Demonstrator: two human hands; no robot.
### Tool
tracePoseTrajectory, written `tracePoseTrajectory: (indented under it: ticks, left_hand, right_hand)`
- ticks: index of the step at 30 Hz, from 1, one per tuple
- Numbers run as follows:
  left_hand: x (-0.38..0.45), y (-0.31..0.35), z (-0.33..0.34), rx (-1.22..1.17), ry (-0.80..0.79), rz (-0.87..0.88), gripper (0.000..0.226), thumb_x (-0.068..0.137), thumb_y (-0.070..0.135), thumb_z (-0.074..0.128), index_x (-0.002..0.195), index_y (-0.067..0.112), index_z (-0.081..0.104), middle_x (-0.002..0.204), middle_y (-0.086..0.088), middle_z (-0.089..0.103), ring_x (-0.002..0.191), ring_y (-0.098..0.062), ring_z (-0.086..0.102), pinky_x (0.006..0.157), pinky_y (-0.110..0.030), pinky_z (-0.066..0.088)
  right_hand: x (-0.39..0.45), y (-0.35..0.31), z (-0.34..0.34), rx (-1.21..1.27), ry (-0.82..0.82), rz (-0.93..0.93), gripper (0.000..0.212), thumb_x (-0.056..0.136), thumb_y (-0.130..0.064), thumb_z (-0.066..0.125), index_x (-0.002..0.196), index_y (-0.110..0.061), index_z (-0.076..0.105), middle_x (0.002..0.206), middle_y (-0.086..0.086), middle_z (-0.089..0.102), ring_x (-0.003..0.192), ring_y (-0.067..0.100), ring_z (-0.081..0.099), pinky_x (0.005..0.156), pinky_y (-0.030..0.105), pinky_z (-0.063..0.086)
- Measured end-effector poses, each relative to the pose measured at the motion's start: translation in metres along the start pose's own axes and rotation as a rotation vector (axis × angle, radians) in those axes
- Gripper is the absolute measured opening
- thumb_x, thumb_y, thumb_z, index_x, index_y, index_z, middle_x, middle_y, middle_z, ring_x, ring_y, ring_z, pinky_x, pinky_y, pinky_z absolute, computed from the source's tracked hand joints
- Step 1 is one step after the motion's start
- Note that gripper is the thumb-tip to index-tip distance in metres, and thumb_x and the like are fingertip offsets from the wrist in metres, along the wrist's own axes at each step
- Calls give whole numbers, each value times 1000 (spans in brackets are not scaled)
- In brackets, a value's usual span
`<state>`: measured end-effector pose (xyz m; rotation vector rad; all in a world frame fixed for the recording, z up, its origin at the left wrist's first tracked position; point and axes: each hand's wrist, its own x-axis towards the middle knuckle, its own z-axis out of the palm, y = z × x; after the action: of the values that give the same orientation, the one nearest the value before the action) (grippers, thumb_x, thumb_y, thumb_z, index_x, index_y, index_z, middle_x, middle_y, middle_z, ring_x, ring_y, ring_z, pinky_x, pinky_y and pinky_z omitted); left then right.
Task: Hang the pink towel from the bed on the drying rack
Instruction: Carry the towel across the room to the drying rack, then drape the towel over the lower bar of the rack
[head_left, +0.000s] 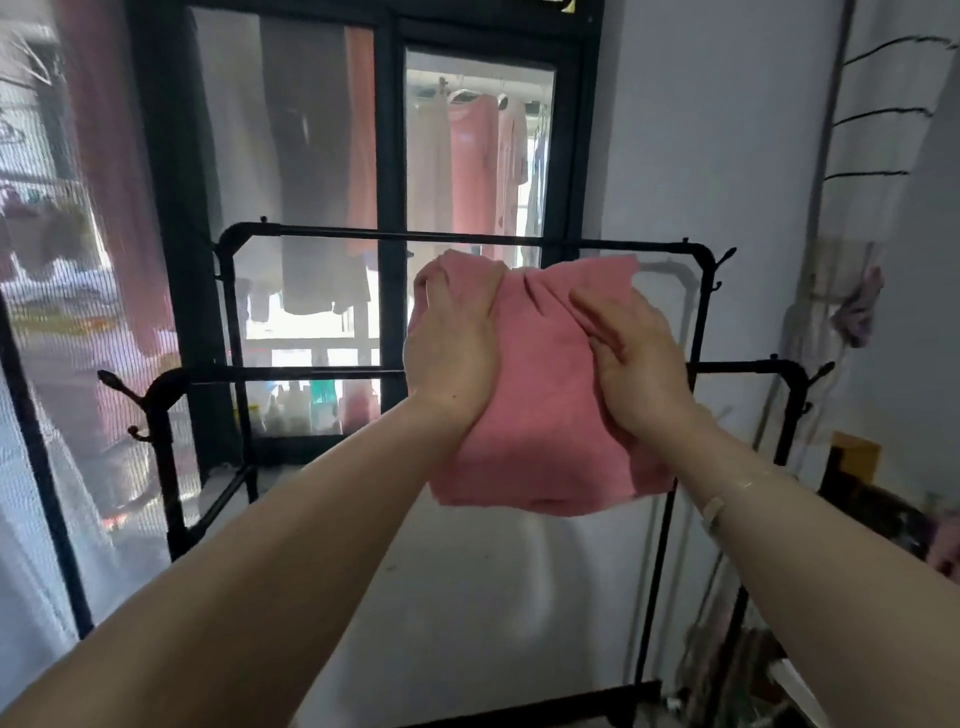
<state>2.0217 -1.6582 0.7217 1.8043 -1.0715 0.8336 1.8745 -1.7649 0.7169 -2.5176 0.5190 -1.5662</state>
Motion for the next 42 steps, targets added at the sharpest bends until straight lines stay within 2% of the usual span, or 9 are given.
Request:
tracePoseTrajectory:
  ticks: [9, 13, 16, 20, 24, 29, 32, 37, 42]
  left_hand:
    - [30, -18, 54, 16, 130, -26, 44, 101, 38, 31, 143, 41, 20, 144, -11, 32, 87, -33, 59, 67, -39, 49]
    - [13, -40, 92, 205, -164, -171, 36, 99, 30, 32, 133, 35, 22, 129, -17, 46, 84, -36, 60, 70, -38, 48]
    - [-3, -44, 113, 292, -265, -320, 27, 96, 23, 29, 121, 23, 40, 124, -17, 46, 84, -34, 59, 74, -41, 46]
    - [-3, -45, 120, 321, -223, -318, 27, 95, 23, 28, 119, 18, 39, 123, -17, 43, 77, -30, 52, 70, -40, 44]
    - [13, -42, 124, 341, -111, -305, 25, 94, 22, 28, 117, 14, 37, 117, -16, 46, 69, -27, 43, 64, -36, 38]
    - [13, -43, 137, 356, -204, -318, 39, 98, 29, 27, 136, 27, 27, 137, -15, 37, 89, -34, 57, 74, -40, 44]
    - [6, -46, 145, 392, -276, -356, 42, 95, 18, 32, 137, 22, 33, 135, -16, 39, 98, -36, 58, 79, -42, 46]
    - [23, -46, 140, 368, -114, -297, 30, 97, 18, 32, 119, 15, 52, 114, -12, 49, 94, -33, 56, 69, -35, 36]
    - [19, -52, 147, 425, -61, -309, 34, 100, 29, 33, 115, 15, 61, 116, -13, 53, 106, -32, 47, 83, -39, 37]
  right_hand:
    - [39, 50, 36, -89, 101, -165, 50, 96, -6, 43, 140, -30, 42, 147, 14, 37, 118, 33, 42, 97, 42, 39]
    - [26, 93, 70, -84, -266, -23, 43, 100, -28, 31, 143, -37, 32, 152, 12, 30, 129, 33, 39, 105, 49, 38]
    - [7, 118, 85, -16, -372, 102, 46, 99, -20, 34, 143, -33, 31, 147, 14, 36, 121, 35, 48, 97, 50, 45]
    - [9, 128, 89, -55, -291, 57, 47, 97, -11, 37, 143, -25, 35, 139, 18, 41, 108, 34, 55, 84, 45, 52]
    - [28, 135, 91, 55, -219, 30, 43, 98, -15, 37, 140, -25, 41, 141, 12, 41, 121, 30, 47, 96, 45, 45]
    - [24, 152, 104, -40, -250, 93, 48, 99, -13, 34, 145, -28, 33, 146, 19, 32, 125, 36, 44, 95, 45, 47]
    - [13, 162, 107, -99, -295, 127, 52, 98, -13, 36, 145, -32, 29, 146, 20, 29, 118, 36, 50, 90, 43, 51]
    - [33, 161, 100, 58, -116, 97, 35, 97, -13, 37, 128, -25, 48, 126, 11, 45, 95, 34, 57, 81, 46, 52]
    - [33, 158, 102, -97, -44, 100, 30, 94, -17, 48, 122, -17, 58, 134, 12, 51, 114, 36, 51, 89, 43, 43]
